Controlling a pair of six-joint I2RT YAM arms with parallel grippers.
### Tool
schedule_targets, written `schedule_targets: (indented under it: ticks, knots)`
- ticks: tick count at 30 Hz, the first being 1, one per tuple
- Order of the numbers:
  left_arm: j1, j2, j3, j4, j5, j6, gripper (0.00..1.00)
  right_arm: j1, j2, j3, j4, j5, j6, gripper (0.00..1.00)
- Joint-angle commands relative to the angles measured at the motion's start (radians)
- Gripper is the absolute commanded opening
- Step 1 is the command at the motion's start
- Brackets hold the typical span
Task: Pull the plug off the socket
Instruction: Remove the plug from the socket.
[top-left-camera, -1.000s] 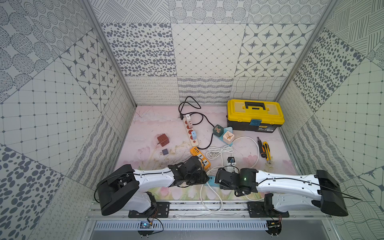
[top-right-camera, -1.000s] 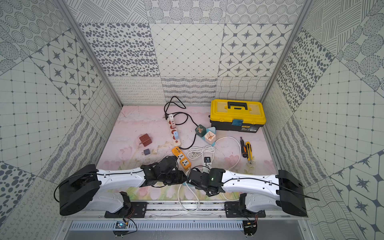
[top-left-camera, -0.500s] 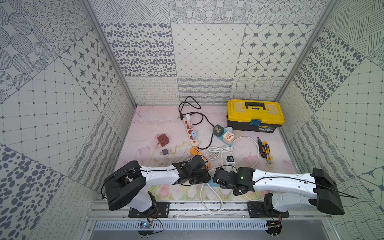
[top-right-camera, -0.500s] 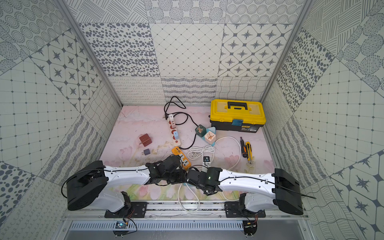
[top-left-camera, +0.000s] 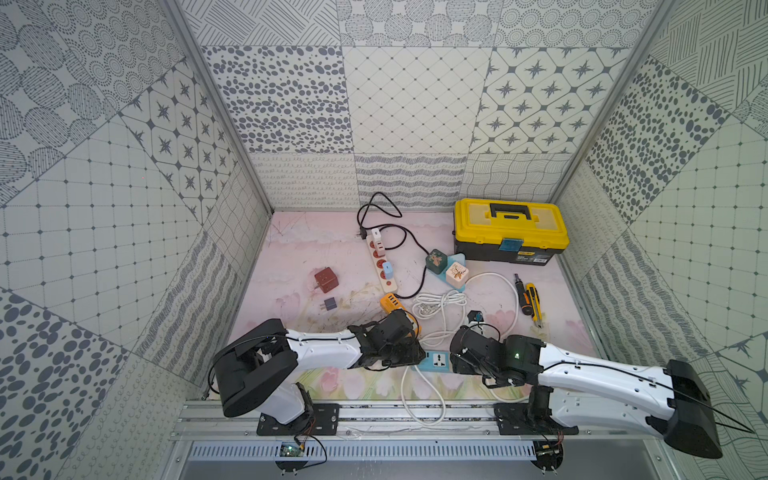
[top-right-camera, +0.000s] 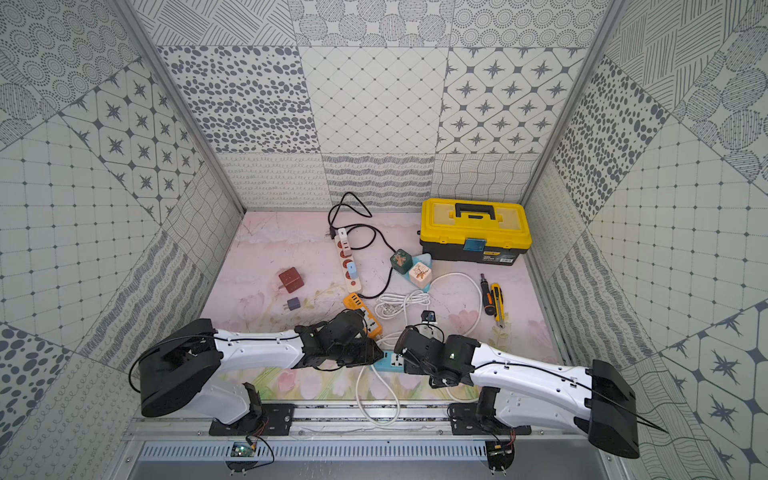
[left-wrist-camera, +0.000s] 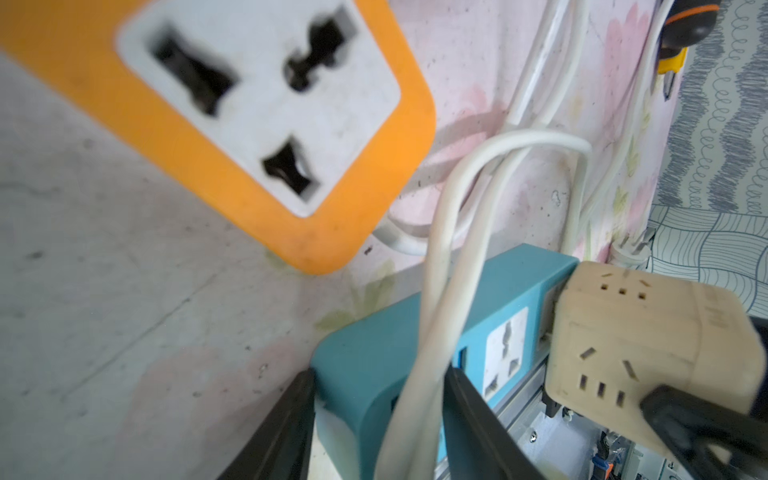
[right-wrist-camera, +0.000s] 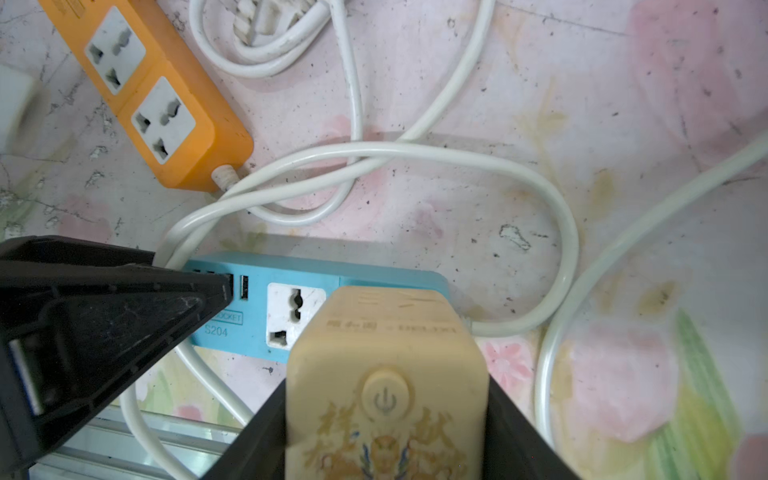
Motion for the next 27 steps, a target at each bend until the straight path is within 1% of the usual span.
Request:
schedule_targets:
  ticks: [1, 3, 5, 7, 8, 10, 14, 16, 18, 20, 23, 25, 27]
  knots:
    - [0.0, 0.036, -0.006, -0.244, -0.12, 0.036, 0.52, 0.069, 0.098, 0.052, 0.013, -0.016, 0.029, 0.41]
    - [0.0, 0.037, 0.003, -0.254, -0.12, 0.042, 0.52, 0.107, 0.239, 0.16, -0.055, 0.023, 0.018, 0.41]
    - [0.001, 0.035, 0.01, -0.263, -0.121, 0.048, 0.52, 0.114, 0.36, 0.249, -0.119, 0.041, 0.0, 0.42]
    - [0.0, 0.033, 0.013, -0.27, -0.124, 0.055, 0.52, 0.106, 0.422, 0.292, -0.151, 0.053, -0.018, 0.43]
    - [0.0, 0.031, 0.015, -0.271, -0.127, 0.059, 0.52, 0.091, 0.424, 0.292, -0.151, 0.048, -0.027, 0.43]
    - [0.0, 0.029, 0.015, -0.274, -0.133, 0.064, 0.52, 0.059, 0.375, 0.252, -0.127, 0.032, -0.035, 0.43]
    - [0.001, 0.033, 0.015, -0.27, -0.134, 0.068, 0.52, 0.009, 0.176, 0.118, -0.068, -0.014, -0.025, 0.42]
    - [0.003, 0.039, 0.02, -0.265, -0.129, 0.071, 0.52, 0.009, 0.097, 0.067, -0.045, -0.035, -0.016, 0.42]
    - [0.003, 0.044, 0.025, -0.261, -0.128, 0.073, 0.52, 0.027, 0.055, 0.032, -0.009, -0.052, -0.002, 0.41]
    - [0.004, 0.049, 0.032, -0.262, -0.124, 0.078, 0.52, 0.065, 0.08, 0.039, -0.004, -0.037, 0.011, 0.41]
    - [0.005, 0.057, 0.043, -0.262, -0.12, 0.083, 0.52, 0.115, 0.205, 0.125, -0.025, -0.001, 0.006, 0.42]
    - [0.004, 0.061, 0.05, -0.264, -0.117, 0.086, 0.52, 0.122, 0.295, 0.193, -0.05, 0.0, -0.014, 0.42]
    - [0.004, 0.062, 0.053, -0.268, -0.117, 0.089, 0.52, 0.113, 0.346, 0.236, -0.077, 0.007, -0.028, 0.43]
